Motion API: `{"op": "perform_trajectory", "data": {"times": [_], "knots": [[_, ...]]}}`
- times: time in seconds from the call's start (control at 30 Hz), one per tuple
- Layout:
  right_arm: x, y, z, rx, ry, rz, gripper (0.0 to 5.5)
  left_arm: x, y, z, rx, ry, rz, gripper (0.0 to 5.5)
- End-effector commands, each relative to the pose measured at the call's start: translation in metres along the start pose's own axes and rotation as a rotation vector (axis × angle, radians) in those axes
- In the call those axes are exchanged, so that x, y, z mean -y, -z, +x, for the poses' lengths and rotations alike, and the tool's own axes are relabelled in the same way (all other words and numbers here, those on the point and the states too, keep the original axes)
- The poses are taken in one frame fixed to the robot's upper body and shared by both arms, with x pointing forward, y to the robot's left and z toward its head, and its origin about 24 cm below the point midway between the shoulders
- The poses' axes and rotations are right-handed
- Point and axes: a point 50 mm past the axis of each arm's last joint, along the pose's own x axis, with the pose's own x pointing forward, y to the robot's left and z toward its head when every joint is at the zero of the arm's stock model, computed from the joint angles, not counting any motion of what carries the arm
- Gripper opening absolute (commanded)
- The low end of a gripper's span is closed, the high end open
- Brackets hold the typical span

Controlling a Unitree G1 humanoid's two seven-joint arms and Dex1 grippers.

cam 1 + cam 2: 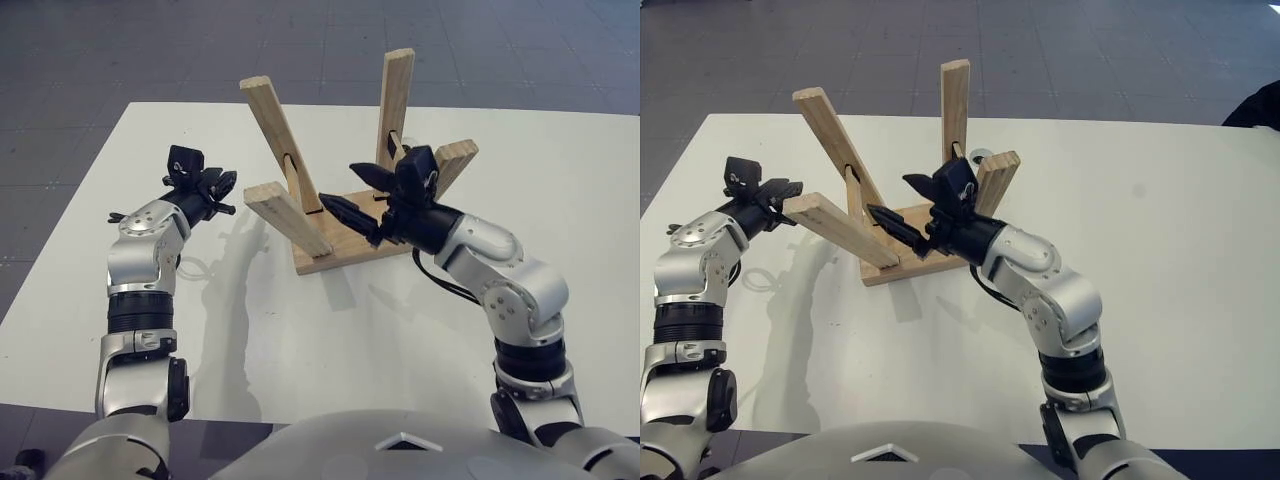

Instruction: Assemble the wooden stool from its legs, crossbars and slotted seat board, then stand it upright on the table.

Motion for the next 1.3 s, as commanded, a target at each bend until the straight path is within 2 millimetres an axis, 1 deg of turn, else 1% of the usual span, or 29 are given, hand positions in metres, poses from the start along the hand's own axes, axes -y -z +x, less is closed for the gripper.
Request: {"op": "perform_trajectory", "data": {"times": [0.03,0.07,0.13,0.2,0.3,0.33,0.4,0.47,0.53,0.57,0.63,0.7,0.83,0.97,1.03,1.17,1.3], "knots": [[-0.016,-0.022,-0.018,0.071,-0.044,-0.016,3.9,0.006,-0.002,-0.002,0.016,0.017,0.003,1.41],[-0.017,-0.031,-0.025,0.099,-0.048,-0.026,3.9,0.005,-0.004,-0.005,0.037,0.029,-0.008,1.41],[-0.014,-0.037,-0.043,0.075,-0.046,-0.045,3.9,-0.001,-0.005,-0.015,0.064,0.063,-0.025,1.41],[-0.007,-0.027,-0.067,-0.031,-0.051,-0.021,3.9,-0.006,-0.005,-0.03,0.078,0.157,-0.007,1.41],[0.001,-0.007,-0.105,-0.19,-0.091,0.092,3.9,-0.019,-0.001,-0.056,0.058,0.328,-0.009,1.41],[0.009,0.001,-0.118,-0.247,-0.066,0.115,3.9,-0.02,0.001,-0.064,0.044,0.387,-0.003,1.41],[0.039,0.013,-0.137,-0.322,0.04,0.122,3.9,-0.012,0.004,-0.069,0.035,0.493,0.026,1.41],[0.059,0.018,-0.145,-0.342,0.093,0.103,3.9,0.003,0.003,-0.07,0.042,0.598,0.037,1.41],[0.073,0.019,-0.143,-0.339,0.094,0.084,3.9,0.023,-0.002,-0.067,0.038,0.726,0.051,1.41],[0.078,0.02,-0.139,-0.337,0.076,0.077,3.9,0.031,-0.003,-0.065,0.029,0.784,0.066,1.41],[0.084,0.02,-0.131,-0.336,0.037,0.049,3.9,0.038,-0.011,-0.066,0.044,0.836,0.077,1.41],[0.087,0.015,-0.128,-0.319,0.012,0.018,3.9,0.038,-0.022,-0.071,0.066,0.858,0.087,1.41],[0.098,-0.008,-0.125,-0.272,-0.026,-0.052,3.9,0.027,-0.041,-0.085,0.069,0.861,0.15,1.41],[0.11,-0.019,-0.116,-0.268,-0.048,-0.103,3.9,0.027,-0.05,-0.097,0.037,0.922,0.198,1.41],[0.112,-0.024,-0.109,-0.264,-0.071,-0.125,3.9,0.029,-0.056,-0.102,0.026,0.96,0.21,1.41],[0.111,-0.037,-0.099,-0.236,-0.136,-0.157,3.9,0.033,-0.069,-0.101,0.067,0.967,0.222,1.41],[0.104,-0.053,-0.086,-0.193,-0.218,-0.191,3.9,0.038,-0.074,-0.095,0.103,0.948,0.234,1.41]]}}
